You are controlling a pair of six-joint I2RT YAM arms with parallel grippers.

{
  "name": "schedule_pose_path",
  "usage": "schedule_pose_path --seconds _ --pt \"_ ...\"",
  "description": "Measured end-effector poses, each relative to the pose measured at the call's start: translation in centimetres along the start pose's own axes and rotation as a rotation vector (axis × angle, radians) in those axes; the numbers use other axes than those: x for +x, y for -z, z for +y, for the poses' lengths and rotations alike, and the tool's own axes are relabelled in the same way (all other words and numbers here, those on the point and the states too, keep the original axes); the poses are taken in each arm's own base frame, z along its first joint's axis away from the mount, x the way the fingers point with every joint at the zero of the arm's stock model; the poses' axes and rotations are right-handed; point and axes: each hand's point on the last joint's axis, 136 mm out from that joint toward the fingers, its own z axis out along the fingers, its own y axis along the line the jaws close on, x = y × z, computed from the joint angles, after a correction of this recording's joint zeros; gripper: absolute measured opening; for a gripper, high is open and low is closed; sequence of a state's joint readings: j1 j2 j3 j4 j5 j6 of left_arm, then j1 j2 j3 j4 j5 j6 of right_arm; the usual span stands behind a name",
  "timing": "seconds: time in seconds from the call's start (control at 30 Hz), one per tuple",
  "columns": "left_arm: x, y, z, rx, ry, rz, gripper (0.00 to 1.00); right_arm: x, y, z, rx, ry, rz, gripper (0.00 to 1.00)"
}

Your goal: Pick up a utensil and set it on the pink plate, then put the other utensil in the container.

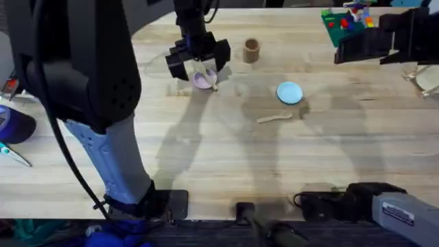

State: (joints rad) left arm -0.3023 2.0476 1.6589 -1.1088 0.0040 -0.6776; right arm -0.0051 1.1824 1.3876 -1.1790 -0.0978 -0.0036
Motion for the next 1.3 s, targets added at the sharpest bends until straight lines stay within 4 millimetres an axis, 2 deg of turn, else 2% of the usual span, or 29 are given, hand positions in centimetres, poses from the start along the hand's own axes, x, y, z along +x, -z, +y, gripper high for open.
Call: schedule_pose_path --seconds 0.27,0.43,0.67,1.0,1.1,1.3 --pt "-3.4 4.5 1.1 0.029 0.038 -0.054 0.995 0.0 0.0 0.0 0.000 -0.011 0.000 0.996" --pt "-4.3 7.2 1.1 0.024 -0.029 -0.095 0.994 0.0 0.0 0.0 -0.001 -0.057 0.000 0.996" --pt "-4.1 9.2 1.2 0.010 -0.172 -0.097 0.994 0.0 0.0 0.1 -0.004 -0.119 0.000 0.996" --pt "-3.4 9.8 2.0 -0.018 -0.272 -0.079 0.993 0.0 0.0 0.1 -0.004 -0.184 -0.001 0.996" --pt "-3.3 11.0 2.0 -0.002 -0.300 -0.104 0.993 -0.1 0.0 0.1 -0.004 -0.190 -0.003 0.996" --pt "-2.8 14.9 2.9 0.062 -0.332 -0.180 0.993 -0.1 0.0 0.1 -0.004 -0.233 -0.002 0.996"
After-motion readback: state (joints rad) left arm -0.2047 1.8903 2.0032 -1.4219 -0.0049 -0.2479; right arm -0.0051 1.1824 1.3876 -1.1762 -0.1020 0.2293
